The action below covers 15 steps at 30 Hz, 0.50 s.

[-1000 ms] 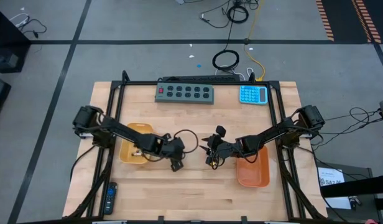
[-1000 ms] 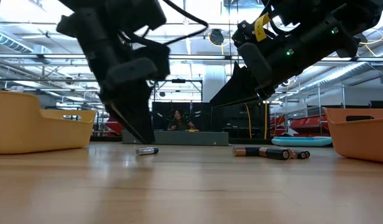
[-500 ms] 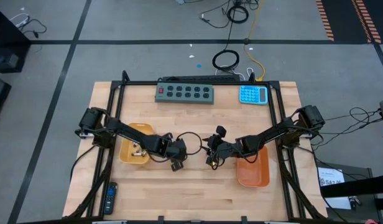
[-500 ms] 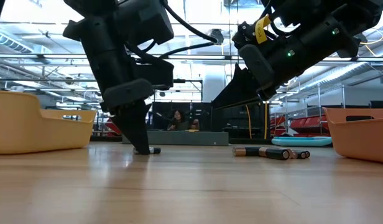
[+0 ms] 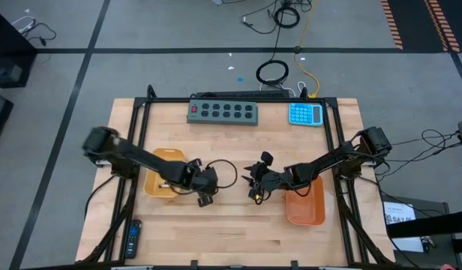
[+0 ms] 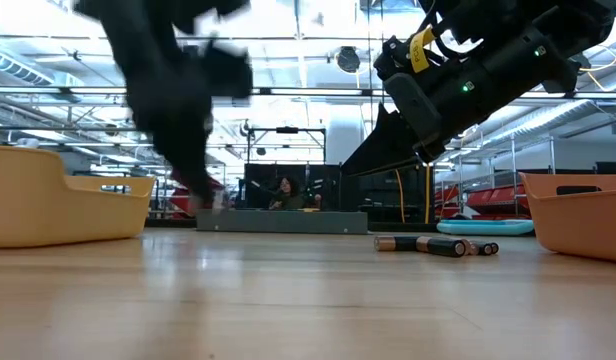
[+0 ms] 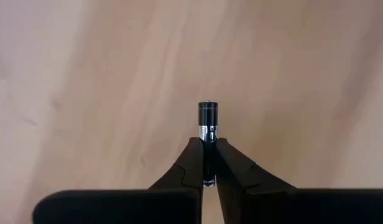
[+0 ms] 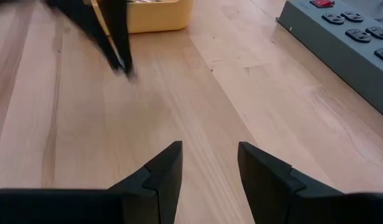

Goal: Sort batteries
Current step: Put the silver battery into the yellow bin

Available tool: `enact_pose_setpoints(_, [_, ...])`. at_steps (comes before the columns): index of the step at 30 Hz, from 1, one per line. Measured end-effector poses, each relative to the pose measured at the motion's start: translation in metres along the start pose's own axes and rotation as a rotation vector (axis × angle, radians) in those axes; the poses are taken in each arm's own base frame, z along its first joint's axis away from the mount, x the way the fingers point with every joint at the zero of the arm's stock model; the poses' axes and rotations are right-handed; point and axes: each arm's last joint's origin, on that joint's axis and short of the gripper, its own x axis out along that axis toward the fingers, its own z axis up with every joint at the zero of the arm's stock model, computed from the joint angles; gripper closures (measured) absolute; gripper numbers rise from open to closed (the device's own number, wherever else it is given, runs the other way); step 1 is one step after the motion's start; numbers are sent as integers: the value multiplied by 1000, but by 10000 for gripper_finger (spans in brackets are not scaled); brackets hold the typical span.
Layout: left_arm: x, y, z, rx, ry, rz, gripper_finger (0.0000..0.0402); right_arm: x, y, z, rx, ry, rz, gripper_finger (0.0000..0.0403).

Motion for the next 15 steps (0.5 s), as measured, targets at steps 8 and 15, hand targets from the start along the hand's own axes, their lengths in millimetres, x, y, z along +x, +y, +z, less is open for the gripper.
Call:
enact_pose_setpoints(8, [-72,26,-48,-168,-100,46,378,-3,4,-2,-2,6,6,257])
enact_pose_setpoints(15, [-76,53,-113,-375,-116,31,366,-5,8,-3,7,-4,-2,257])
